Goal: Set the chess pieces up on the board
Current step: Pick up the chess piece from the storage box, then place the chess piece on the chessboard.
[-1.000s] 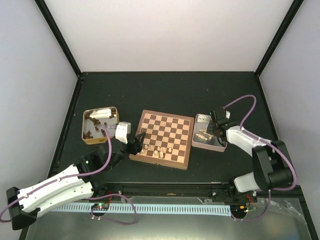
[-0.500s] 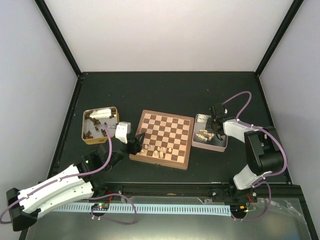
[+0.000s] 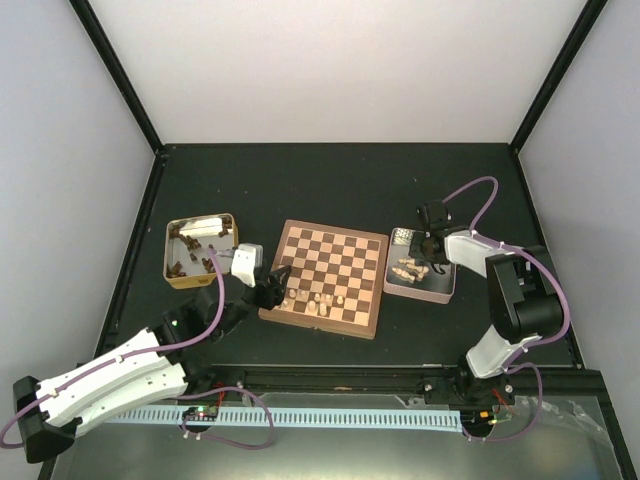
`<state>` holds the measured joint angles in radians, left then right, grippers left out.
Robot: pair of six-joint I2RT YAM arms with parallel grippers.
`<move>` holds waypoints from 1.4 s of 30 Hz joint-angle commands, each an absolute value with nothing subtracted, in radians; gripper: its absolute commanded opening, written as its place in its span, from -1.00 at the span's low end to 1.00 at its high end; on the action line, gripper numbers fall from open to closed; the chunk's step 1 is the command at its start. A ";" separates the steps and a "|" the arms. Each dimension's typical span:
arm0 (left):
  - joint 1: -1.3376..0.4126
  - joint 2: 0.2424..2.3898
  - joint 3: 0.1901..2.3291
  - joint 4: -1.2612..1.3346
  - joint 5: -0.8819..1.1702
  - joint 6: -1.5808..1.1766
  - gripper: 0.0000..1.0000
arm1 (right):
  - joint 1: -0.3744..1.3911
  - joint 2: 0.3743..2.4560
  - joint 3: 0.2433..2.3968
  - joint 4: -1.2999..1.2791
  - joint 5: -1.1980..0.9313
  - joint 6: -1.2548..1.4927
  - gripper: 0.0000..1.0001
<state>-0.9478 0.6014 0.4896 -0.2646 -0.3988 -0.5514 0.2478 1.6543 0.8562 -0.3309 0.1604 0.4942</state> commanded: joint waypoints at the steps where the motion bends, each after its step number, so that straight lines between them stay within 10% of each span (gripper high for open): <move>1: -0.939 0.590 0.509 -0.276 -0.381 -0.558 0.39 | 0.241 1.650 0.866 -0.358 0.152 0.484 -0.92; 22: -0.777 0.897 0.692 -0.141 0.194 -0.793 0.47 | 0.473 1.181 0.653 0.006 -0.347 0.283 -0.89; 42: -0.660 1.127 0.721 0.087 0.553 -0.975 0.39 | 0.751 1.198 0.759 0.061 -0.482 0.101 -0.89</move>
